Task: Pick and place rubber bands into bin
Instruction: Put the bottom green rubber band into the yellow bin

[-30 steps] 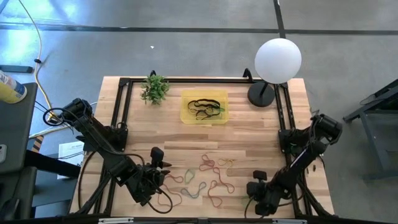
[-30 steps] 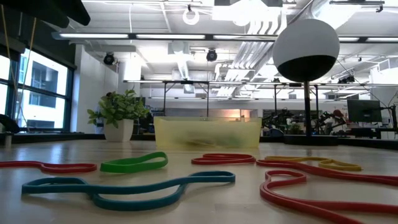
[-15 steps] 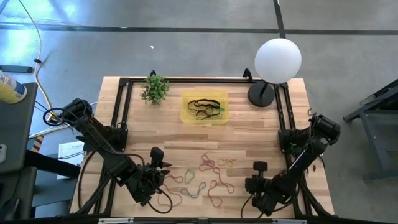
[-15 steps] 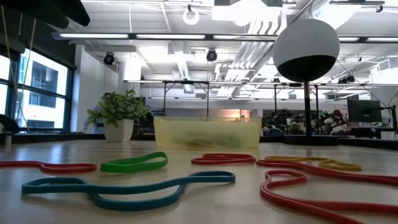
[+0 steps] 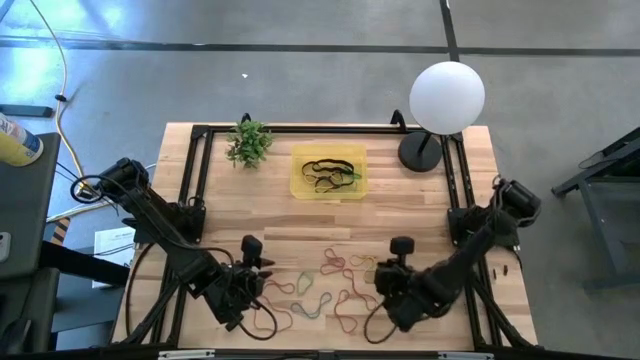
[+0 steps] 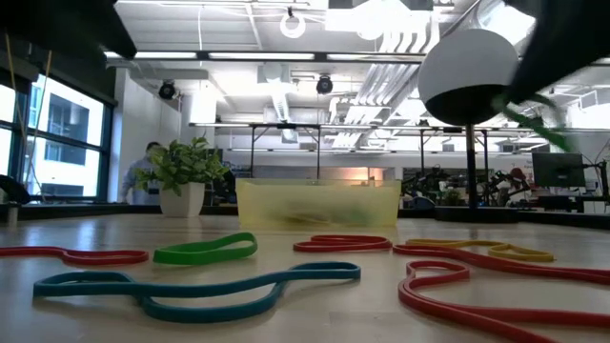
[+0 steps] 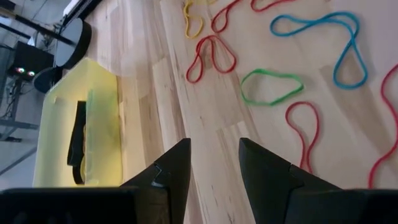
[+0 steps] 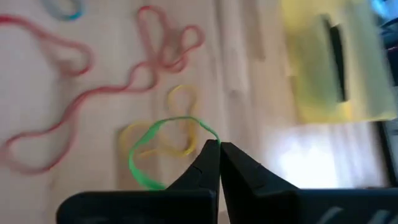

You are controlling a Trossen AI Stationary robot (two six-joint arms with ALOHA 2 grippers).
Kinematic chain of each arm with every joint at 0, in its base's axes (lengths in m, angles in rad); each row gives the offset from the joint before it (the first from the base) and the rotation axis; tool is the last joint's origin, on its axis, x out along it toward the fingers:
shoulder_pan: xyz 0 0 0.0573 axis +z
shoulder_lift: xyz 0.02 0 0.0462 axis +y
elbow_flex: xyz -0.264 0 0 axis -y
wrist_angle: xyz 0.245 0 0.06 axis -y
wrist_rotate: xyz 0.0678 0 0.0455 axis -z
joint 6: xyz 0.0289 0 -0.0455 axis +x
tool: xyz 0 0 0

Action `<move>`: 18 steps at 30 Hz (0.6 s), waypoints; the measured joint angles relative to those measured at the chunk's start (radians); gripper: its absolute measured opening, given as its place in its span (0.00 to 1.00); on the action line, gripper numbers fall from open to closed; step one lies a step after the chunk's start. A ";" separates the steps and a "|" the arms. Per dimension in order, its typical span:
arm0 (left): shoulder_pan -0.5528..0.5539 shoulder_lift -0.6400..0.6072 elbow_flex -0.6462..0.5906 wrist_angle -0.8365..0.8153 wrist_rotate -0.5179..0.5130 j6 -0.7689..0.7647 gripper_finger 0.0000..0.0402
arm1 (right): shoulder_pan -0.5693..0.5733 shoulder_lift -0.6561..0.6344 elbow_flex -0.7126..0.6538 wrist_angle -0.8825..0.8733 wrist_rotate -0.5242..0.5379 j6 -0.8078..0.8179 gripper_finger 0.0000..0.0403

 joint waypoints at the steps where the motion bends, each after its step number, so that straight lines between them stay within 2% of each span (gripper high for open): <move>1: 0.000 0.000 -0.006 -0.002 0.000 -0.004 0.31 | -0.019 0.000 0.010 -0.004 0.012 -0.021 0.00; 11: 0.000 0.000 -0.012 -0.004 -0.043 0.017 0.31 | -0.281 -0.001 0.063 0.063 0.114 -0.290 0.00; 18: 0.000 0.000 -0.012 -0.009 -0.070 0.035 0.31 | -0.526 -0.001 0.063 0.239 0.046 -0.518 0.00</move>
